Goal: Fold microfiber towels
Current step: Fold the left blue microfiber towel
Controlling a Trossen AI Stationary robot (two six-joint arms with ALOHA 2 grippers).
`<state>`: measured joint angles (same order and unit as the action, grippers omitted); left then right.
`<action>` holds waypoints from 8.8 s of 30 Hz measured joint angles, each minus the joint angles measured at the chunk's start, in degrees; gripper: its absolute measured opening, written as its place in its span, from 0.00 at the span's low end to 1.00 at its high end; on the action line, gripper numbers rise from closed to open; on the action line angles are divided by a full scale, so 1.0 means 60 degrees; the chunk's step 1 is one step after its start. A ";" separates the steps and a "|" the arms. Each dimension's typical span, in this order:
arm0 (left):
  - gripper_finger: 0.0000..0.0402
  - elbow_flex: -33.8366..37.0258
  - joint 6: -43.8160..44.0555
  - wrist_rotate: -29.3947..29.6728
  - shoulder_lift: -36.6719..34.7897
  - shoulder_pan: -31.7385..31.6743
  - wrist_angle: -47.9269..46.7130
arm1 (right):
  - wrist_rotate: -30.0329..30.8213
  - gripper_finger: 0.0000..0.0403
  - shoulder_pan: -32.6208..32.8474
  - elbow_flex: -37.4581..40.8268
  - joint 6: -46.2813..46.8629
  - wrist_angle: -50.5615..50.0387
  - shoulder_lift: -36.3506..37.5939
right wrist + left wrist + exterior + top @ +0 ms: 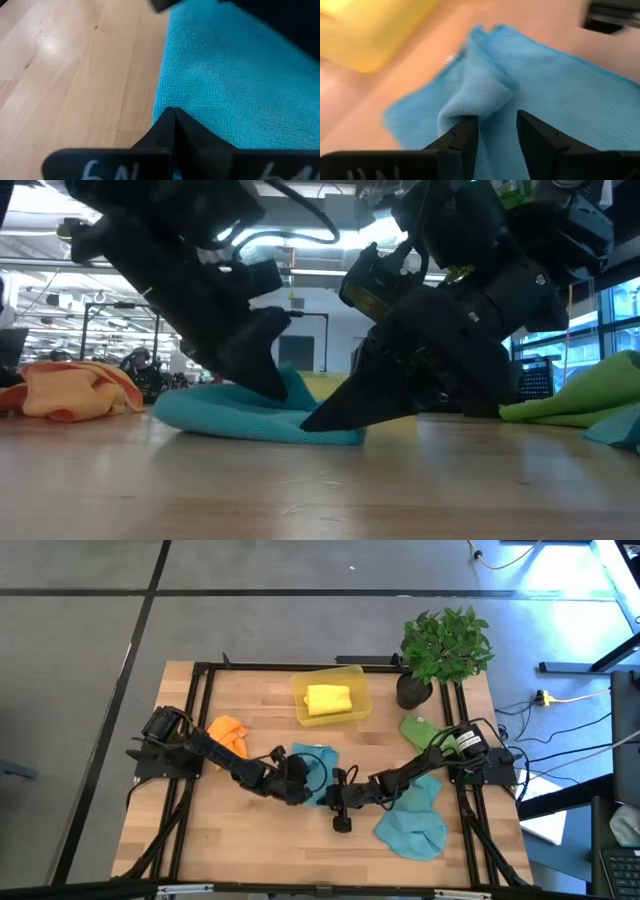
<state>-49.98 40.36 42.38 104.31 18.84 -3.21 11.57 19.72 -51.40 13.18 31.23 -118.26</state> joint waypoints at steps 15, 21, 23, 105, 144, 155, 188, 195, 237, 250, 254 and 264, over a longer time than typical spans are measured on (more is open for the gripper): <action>0.31 0.0000 -0.0261 0.2057 -0.0855 0.0343 -0.1214 | -0.0415 0.05 0.0152 0.0025 0.0670 0.0272 0.0031; 0.31 0.0000 -0.1055 0.2474 -0.1619 0.1178 -0.1144 | -0.0560 0.17 0.0353 0.0047 0.0367 0.0475 0.0274; 0.31 0.0000 -0.1493 0.2759 -0.1753 0.1470 -0.1099 | -0.0720 0.22 0.0387 0.0051 0.0212 0.0567 0.0375; 0.50 0.0302 -0.3821 -0.1825 -0.1136 0.2999 -0.1023 | 0.1708 0.64 0.1257 0.0268 -0.1937 -0.0643 0.0998; 0.24 0.0287 -0.3835 -0.0966 0.0080 0.3072 -0.1000 | 0.2329 0.58 0.1195 0.0262 -0.2001 -0.0334 0.0210; 0.01 0.0063 -0.3759 -0.1506 0.0133 0.3084 -0.0221 | 0.1921 0.23 0.1195 0.0262 -0.2216 -0.0573 0.0208; 0.00 -0.1346 -0.3271 -0.4275 -0.0237 0.3249 -0.1027 | 0.1607 0.02 0.2282 0.0283 -0.0067 -0.1452 0.1705; 0.00 -0.0335 -0.3202 -0.4254 -0.1266 0.2811 -0.0747 | 0.1686 0.01 0.1608 0.0299 0.0037 -0.1636 0.1705; 0.00 0.0339 -0.2630 -0.4486 -0.1705 0.1247 -0.0592 | 0.2599 0.01 0.1119 0.0186 0.2062 -0.2937 0.1647; 0.00 0.0339 -0.2262 -0.4747 -0.1698 0.2177 0.1064 | 0.1177 0.01 0.1802 0.0178 0.1841 -0.2486 0.1647; 0.00 0.0339 -0.2259 -0.4574 -0.1698 0.2387 0.1040 | 0.1432 0.01 0.1987 0.0175 0.1710 -0.2136 0.1647; 0.00 0.0339 -0.2688 -0.4869 -0.1698 0.1408 0.0923 | 0.2481 0.01 0.1995 0.0182 0.1972 -0.2241 0.1643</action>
<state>-47.94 24.23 13.17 94.13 27.29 2.33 26.46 31.69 -50.30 25.01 17.79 -108.40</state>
